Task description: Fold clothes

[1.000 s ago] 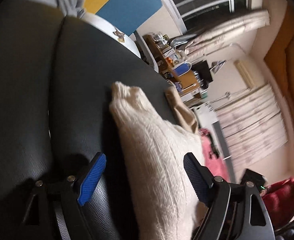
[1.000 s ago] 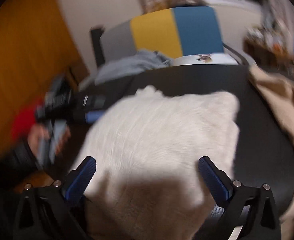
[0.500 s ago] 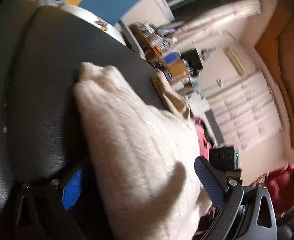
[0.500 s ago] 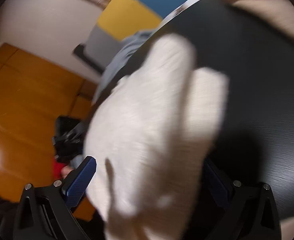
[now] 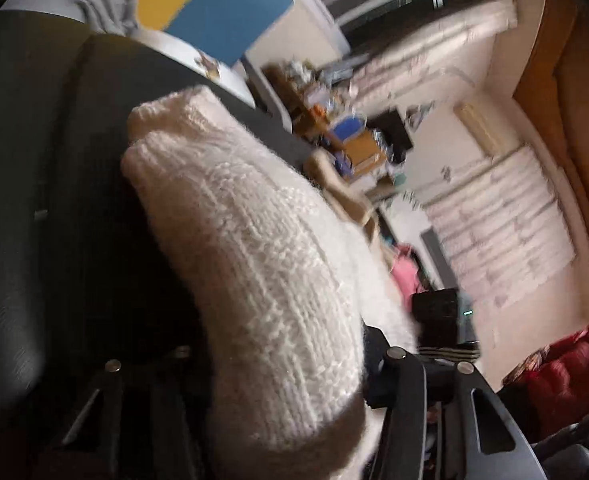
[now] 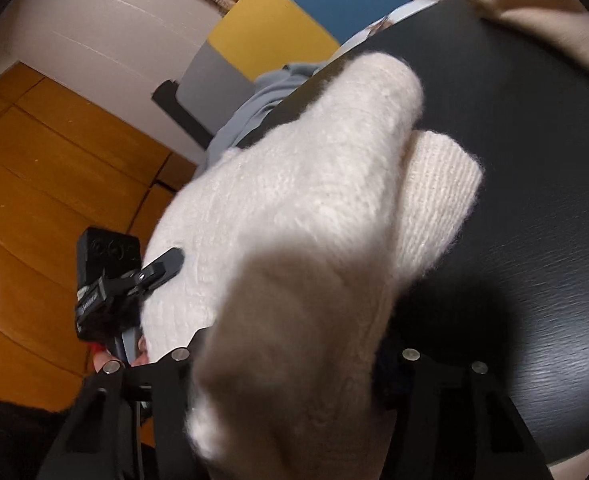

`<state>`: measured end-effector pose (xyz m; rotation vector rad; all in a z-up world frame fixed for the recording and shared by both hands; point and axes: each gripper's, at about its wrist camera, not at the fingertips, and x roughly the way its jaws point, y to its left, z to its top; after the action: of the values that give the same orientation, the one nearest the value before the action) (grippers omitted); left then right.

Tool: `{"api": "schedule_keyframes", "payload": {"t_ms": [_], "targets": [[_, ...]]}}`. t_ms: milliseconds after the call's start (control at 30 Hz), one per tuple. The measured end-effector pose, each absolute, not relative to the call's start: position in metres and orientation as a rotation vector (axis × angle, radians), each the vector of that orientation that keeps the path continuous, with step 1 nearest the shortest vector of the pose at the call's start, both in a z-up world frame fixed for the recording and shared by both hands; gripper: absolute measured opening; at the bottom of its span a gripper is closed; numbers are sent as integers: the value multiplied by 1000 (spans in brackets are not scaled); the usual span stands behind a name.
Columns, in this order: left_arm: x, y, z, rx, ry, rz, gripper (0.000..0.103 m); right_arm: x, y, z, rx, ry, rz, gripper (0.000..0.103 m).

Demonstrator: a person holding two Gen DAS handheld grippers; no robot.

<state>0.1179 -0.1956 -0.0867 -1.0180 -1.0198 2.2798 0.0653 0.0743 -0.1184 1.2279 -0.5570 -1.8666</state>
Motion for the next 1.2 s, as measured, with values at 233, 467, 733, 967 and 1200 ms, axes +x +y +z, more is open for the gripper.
{"api": "schedule_keyframes", "payload": {"t_ms": [233,467,733,967,1200], "targets": [[238,-289,-34,-769,-1123,2617,50,68,-41,-104,1176,-506,-1547,56],[367,-401,55,-318,-1142,3095,51,83,-250,-22,995,-255,-1210,56],[453,-533,83,-73,-1414,3455,52,142,-486,87,785,-28,-976,56],[459,-592,-14,-337,-1848,3409,58,167,-618,-27,1057,240,-1020,80],[448,-603,26,-535,-1693,3563,66,148,-610,-33,1062,163,-1040,86]]}}
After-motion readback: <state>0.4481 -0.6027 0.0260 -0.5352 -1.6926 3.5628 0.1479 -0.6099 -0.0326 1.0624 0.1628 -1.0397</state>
